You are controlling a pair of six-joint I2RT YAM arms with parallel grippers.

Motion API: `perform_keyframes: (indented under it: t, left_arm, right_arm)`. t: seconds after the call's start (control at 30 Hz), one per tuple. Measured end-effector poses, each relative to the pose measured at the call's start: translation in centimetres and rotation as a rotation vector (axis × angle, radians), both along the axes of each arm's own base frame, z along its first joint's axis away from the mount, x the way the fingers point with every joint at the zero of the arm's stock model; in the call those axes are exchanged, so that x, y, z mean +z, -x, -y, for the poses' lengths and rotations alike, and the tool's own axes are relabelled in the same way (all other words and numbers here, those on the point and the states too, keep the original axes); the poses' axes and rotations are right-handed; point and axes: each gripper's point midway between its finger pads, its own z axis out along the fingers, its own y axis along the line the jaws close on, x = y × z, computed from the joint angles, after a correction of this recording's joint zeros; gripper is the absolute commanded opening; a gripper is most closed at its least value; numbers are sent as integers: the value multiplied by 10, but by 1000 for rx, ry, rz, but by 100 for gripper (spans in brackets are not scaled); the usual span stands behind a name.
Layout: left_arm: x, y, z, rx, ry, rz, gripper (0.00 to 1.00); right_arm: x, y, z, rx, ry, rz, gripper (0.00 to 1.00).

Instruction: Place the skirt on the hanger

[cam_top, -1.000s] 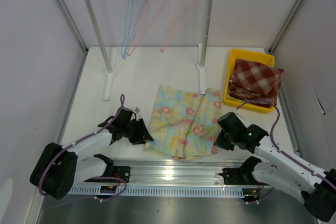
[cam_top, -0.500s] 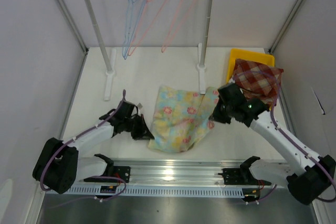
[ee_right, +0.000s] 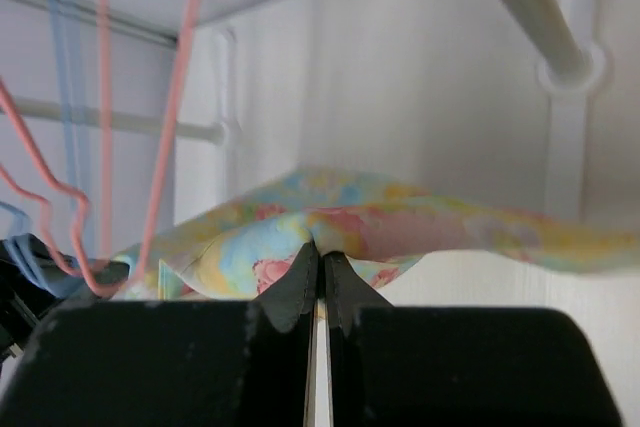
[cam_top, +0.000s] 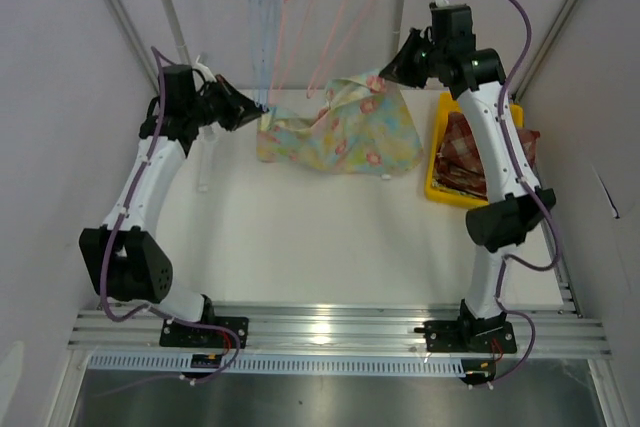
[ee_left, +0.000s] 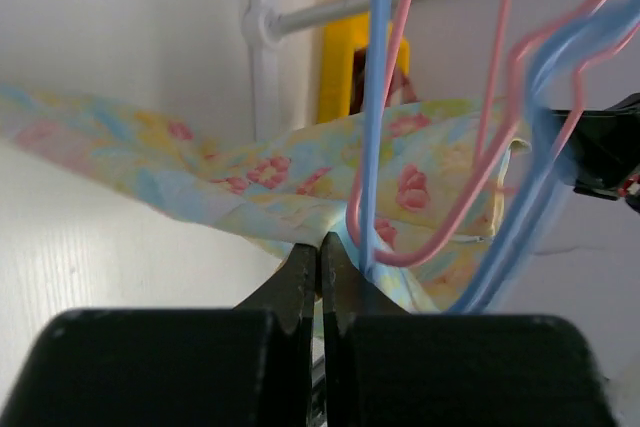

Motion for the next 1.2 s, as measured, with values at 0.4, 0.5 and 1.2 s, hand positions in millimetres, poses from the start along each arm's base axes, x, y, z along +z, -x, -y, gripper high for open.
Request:
perform_keyframes:
  t: [0.4, 0.5, 1.2]
  left_arm:
    - [54, -50, -40, 69, 4, 91, 0]
    - [15, -27, -39, 63, -15, 21, 0]
    - [-242, 157, -67, 178, -267, -515, 72]
  right_arm:
    - [-40, -18, -2, 74, -59, -64, 0]
    - [-92, 20, -10, 105, -27, -174, 0]
    - [-328, 232, 18, 92, 183, -589, 60]
